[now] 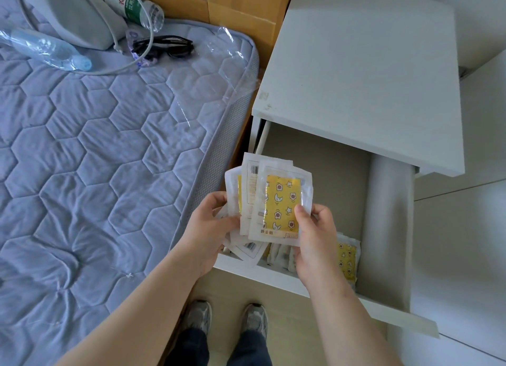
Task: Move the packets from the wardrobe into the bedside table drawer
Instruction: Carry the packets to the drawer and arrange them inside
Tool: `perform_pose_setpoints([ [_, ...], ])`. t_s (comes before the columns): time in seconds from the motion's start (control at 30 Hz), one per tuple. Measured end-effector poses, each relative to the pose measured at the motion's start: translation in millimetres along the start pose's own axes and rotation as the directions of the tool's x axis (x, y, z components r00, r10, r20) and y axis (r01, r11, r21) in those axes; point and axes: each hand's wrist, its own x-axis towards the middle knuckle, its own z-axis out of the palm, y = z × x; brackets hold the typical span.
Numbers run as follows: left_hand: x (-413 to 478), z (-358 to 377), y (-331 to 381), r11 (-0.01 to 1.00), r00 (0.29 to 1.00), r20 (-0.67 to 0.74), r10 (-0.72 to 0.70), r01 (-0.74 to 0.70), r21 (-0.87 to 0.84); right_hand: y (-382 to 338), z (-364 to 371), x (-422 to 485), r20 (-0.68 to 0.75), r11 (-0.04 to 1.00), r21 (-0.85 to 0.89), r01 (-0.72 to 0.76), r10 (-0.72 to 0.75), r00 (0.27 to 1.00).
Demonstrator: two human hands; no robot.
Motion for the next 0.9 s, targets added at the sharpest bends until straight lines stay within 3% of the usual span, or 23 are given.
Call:
perform_pose_setpoints([
  [0.2,-1.9,0.2,5.0,0.994,0.978,0.207,-0.036,0.014,0.108,3.4,-0.7,-6.7,0.029,0.992,-0.114,0.056,-0.053,0.998],
  [0.3,-2.5,0.1,10.9,0.991,0.942,0.309,-0.128,0.129,0.019,5.1,-0.3,-8.7,0.038,0.986,-0.147,0.080,-0.075,0.996],
  [0.4,-2.1,-1.9,12.2,0.968,0.920,0.319,-0.228,0.249,-0.024,6.8,0.1,-9.7,0.067,0.979,-0.189,0.075,-0.063,0.996],
  [0.7,-1.0,-2.9,7.9,0.975,0.986,0.153,-0.059,0.024,0.222,1.7,-3.6,-9.7,0.048,0.974,-0.220,0.048,-0.039,0.998],
  [0.9,-0.8,-9.8,16.7,0.901,0.988,0.155,0.023,-0.088,0.425,-11.0,-7.7,-0.3,0.044,0.954,-0.294,0.064,-0.054,0.998],
])
